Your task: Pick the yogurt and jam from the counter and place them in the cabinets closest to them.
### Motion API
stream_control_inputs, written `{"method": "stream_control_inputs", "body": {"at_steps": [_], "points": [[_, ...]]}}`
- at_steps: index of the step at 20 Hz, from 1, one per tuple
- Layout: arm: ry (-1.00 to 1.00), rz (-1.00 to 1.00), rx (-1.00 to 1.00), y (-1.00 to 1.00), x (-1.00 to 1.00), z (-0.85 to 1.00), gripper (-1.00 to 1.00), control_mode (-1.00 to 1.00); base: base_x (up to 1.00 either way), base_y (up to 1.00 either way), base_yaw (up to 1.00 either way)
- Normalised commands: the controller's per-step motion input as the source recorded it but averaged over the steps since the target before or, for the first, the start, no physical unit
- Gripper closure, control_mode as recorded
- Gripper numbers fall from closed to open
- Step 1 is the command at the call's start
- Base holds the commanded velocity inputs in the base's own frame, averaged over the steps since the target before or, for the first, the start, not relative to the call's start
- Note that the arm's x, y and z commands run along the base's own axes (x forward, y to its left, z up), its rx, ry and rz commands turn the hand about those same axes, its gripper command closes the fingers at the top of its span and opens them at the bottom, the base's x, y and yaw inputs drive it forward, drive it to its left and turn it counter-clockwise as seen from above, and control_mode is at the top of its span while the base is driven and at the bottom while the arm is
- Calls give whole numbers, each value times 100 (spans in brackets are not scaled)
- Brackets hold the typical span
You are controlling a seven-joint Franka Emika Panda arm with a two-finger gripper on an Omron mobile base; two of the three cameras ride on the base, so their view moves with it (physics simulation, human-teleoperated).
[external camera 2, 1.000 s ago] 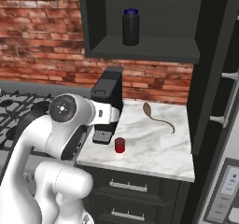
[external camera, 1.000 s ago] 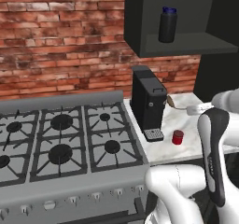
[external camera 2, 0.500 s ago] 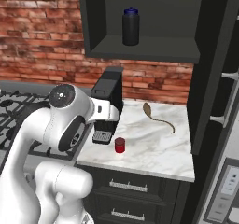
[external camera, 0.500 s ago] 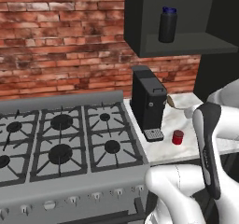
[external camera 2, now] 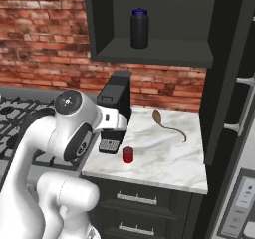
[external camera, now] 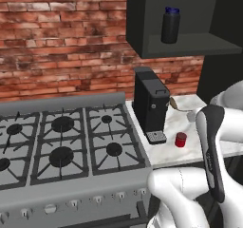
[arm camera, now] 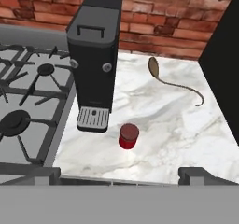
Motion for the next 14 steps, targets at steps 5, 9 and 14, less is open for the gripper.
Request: {"method": "stream_control_inputs", "body": {"at_steps": [5, 9, 14], "points": [[6, 0, 0, 0, 0, -34, -100, -100, 0, 0, 0], [6, 0, 0, 0, 0, -36, -100, -100, 0, 0, 0], [5, 0, 0, -1, 0, -33, -100, -100, 0, 0, 0]]}}
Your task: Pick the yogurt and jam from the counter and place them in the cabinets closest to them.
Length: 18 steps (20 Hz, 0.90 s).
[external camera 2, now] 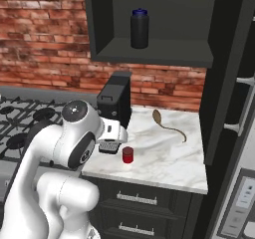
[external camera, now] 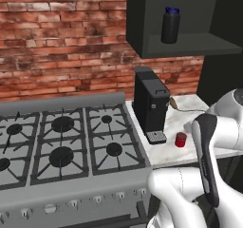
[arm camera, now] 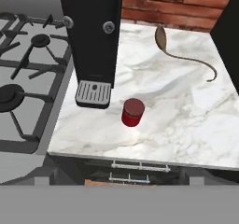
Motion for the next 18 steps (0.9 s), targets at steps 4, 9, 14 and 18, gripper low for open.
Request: {"method": "stream_control_inputs", "body": {"at_steps": [4, 9, 14, 18], "points": [[6, 0, 0, 0, 0, -32, -100, -100, 0, 0, 0], [5, 0, 0, 0, 6, -27, -100, -100, 0, 0, 0], [7, 0, 0, 0, 21, -18, -100, -100, 0, 0, 0], [9, 0, 0, 0, 23, -21, -100, -100, 0, 0, 0]]}}
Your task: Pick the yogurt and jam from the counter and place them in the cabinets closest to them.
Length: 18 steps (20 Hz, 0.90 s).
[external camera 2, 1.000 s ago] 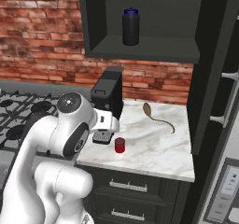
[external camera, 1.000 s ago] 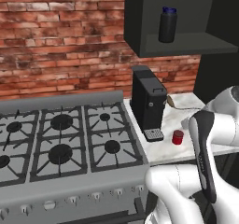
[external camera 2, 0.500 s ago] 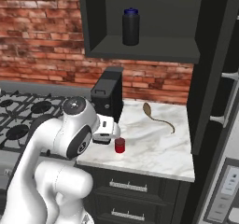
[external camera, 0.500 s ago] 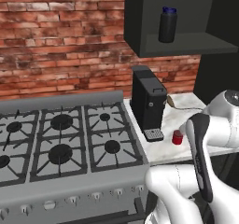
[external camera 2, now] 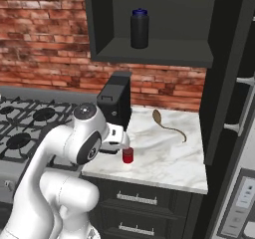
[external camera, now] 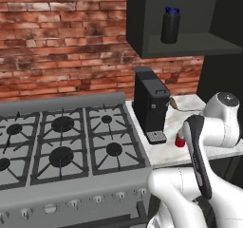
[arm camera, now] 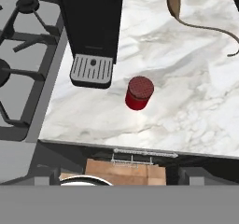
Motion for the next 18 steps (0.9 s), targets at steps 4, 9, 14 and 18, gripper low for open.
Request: {"method": "stream_control_inputs", "body": {"at_steps": [4, 9, 14, 18], "points": [[8, 0, 0, 0, 25, -22, -100, -100, 0, 0, 0], [4, 0, 0, -2, 33, -16, -100, -100, 0, 0, 0], [1, 0, 1, -12, 43, -10, -100, -100, 0, 0, 0], [1, 1, 2, -26, 35, -13, -100, -100, 0, 0, 0]]}}
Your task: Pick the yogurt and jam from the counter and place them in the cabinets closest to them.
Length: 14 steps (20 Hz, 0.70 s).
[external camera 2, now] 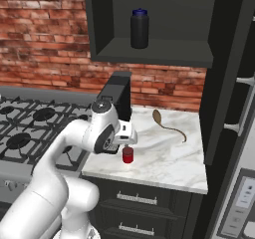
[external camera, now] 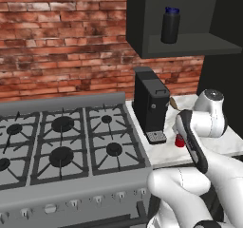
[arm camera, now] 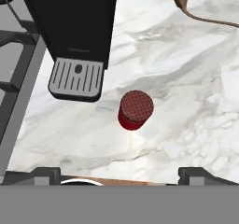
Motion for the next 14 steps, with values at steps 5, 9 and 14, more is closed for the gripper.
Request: {"method": "stream_control_inputs", "body": {"at_steps": [5, 9, 14], "points": [[1, 0, 1, -9, 7, -2, -100, -100, 0, 0, 0], [0, 0, 0, 0, 1, -2, -100, -100, 0, 0, 0], [3, 0, -3, 0, 7, -27, -100, -100, 0, 0, 0]]}}
